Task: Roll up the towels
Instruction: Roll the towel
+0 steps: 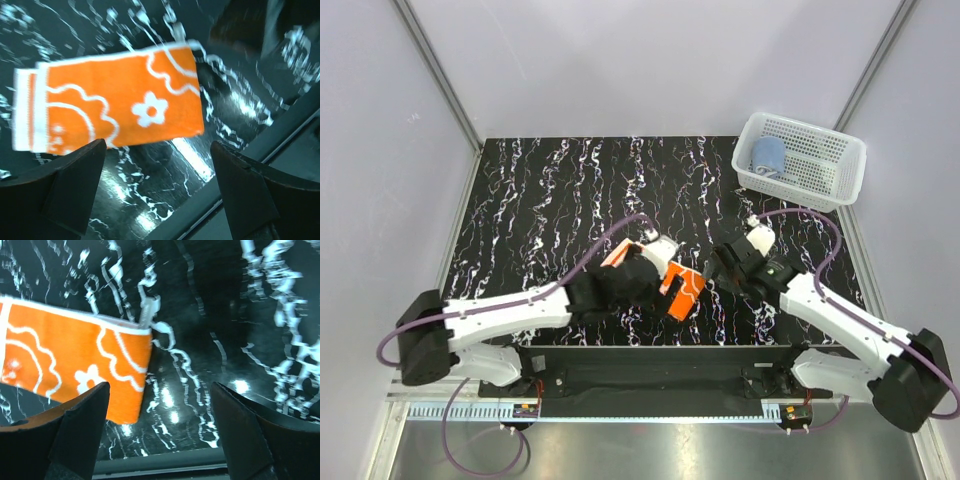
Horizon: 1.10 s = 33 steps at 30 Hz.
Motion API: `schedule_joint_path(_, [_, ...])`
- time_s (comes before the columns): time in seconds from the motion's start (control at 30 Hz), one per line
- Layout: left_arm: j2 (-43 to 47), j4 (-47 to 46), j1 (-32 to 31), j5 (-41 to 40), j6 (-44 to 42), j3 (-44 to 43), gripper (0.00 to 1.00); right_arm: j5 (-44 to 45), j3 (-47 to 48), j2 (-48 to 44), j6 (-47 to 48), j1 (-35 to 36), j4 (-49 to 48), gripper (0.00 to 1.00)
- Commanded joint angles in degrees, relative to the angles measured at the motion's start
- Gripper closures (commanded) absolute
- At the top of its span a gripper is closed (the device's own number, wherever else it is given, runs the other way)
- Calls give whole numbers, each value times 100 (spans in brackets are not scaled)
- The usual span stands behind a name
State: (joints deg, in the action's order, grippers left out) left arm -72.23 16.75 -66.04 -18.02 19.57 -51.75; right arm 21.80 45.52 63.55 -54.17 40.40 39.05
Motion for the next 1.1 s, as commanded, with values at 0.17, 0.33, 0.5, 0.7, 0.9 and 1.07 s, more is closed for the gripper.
schedule_joint_path(0.17, [-1302, -331, -646, -237, 82, -547, 13, 887, -254, -1441, -603, -278, 981, 11])
schedule_joint_path(0.33, [-2075, -287, -901, -482, 134, -968, 18, 826, -394, -1811, -665, -322, 1131, 12])
schedule_joint_path(0.5, [-2620, -23, -1077, -747, 319, -1355, 23, 773, -386, -1750, -568, -322, 1210, 12])
schedule_joint_path(0.7, [-2814, -67, -1086, -835, 503, -1294, 25, 712, -403, -1697, -551, -322, 1140, 12])
schedule_joint_path(0.9, [-3095, -216, -1086, -879, 530, -1259, 26, 580, -447, -1644, -551, -322, 1131, 13])
schedule_joint_path(1.07, [-3227, -409, -1078, -896, 618, -1110, 28, 571, -447, -1662, -577, -322, 1175, 14])
